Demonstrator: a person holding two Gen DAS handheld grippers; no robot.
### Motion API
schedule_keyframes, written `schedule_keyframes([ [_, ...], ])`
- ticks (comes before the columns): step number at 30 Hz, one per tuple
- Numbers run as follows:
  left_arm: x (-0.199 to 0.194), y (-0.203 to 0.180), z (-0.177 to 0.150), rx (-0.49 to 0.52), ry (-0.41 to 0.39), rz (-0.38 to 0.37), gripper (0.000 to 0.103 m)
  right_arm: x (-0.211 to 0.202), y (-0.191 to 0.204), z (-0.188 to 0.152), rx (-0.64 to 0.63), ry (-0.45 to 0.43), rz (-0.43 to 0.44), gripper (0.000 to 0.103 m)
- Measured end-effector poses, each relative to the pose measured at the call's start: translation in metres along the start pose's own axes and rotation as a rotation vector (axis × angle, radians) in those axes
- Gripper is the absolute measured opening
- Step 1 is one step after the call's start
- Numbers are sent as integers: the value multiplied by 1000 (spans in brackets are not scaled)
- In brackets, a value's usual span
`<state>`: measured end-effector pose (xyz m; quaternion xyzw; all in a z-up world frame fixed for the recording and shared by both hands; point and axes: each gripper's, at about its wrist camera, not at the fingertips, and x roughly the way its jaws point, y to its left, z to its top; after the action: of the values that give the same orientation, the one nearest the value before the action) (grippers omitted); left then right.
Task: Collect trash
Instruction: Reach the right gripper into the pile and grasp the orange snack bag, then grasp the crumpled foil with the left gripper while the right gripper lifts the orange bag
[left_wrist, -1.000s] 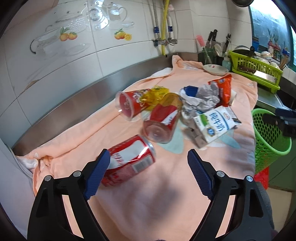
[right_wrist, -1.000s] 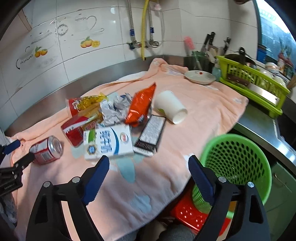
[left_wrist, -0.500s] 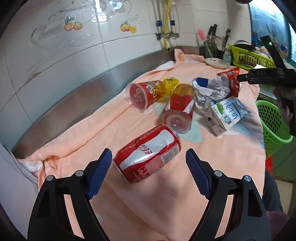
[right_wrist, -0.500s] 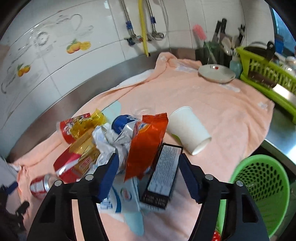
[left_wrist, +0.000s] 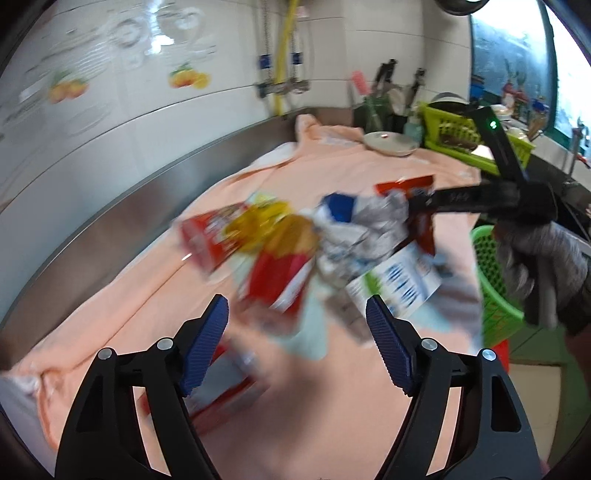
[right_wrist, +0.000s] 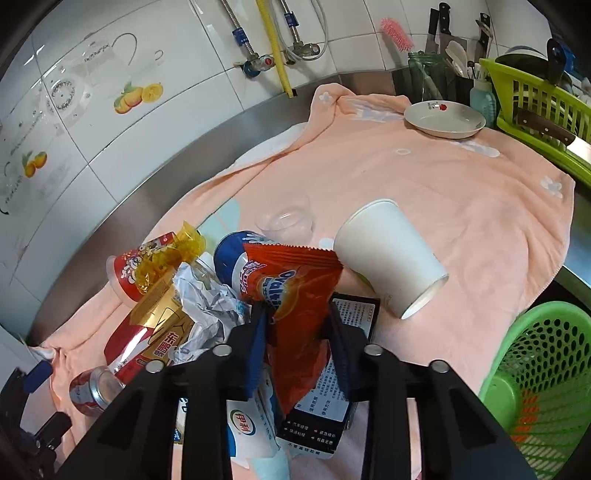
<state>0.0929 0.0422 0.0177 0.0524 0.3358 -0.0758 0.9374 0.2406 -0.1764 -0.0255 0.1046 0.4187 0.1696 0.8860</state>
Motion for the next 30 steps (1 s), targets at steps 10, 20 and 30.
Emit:
schedule_keyframes([
  [10, 73, -55, 44, 41, 66, -159, 64, -25, -10, 0, -5, -59, 31, 18],
  [20, 131, -83, 59, 51, 179, -126, 65, -31, -25, -1, 3, -73, 51, 17],
  [30, 160, -86, 61, 50, 275, -68, 63, -53, -35, -4, -2, -130, 35, 17],
])
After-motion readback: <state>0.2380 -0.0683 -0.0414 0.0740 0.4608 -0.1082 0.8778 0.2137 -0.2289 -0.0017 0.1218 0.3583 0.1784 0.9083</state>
